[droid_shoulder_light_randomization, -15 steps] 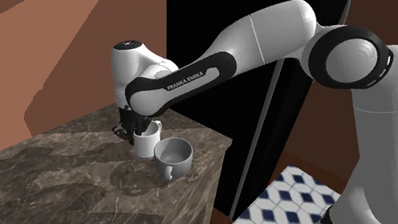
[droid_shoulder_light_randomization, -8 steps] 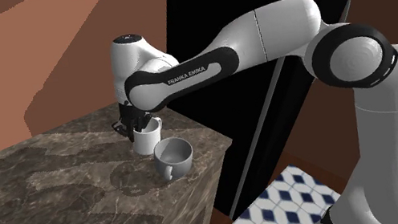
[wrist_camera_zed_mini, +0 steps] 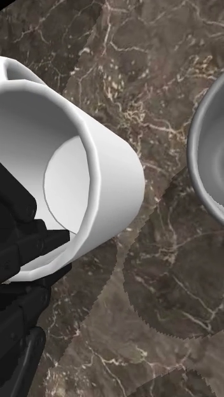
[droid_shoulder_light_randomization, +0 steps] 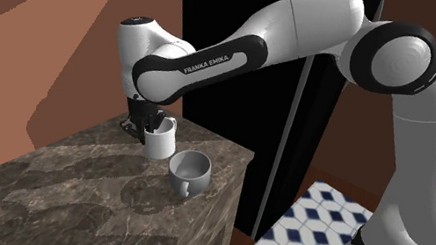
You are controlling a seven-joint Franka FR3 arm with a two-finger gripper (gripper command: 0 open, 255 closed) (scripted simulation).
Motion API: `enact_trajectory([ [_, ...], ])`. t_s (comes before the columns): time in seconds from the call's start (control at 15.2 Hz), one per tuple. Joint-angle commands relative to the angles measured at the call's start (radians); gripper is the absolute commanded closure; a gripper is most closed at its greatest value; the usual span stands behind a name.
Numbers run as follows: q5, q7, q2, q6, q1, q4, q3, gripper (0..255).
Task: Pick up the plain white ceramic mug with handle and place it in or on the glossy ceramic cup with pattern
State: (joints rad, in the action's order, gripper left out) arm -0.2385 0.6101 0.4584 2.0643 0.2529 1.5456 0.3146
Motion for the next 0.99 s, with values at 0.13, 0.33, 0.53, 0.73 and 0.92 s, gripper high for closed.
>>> enact_trajectory([
  [0.13, 0.008, -0.007, -0.015, -0.045, 0.000, -0.030, 0.004, 255],
  [0.33, 0.013, -0.013, -0.024, -0.081, 0.001, -0.058, 0.006, 255],
  [0.53, 0.017, -0.018, -0.030, -0.117, 0.002, -0.090, 0.008, 255],
  [0.73, 0.020, -0.023, -0.034, -0.155, 0.004, -0.124, 0.010, 255],
  [0.92, 0.023, -0.027, -0.036, -0.194, 0.007, -0.161, 0.011, 255],
])
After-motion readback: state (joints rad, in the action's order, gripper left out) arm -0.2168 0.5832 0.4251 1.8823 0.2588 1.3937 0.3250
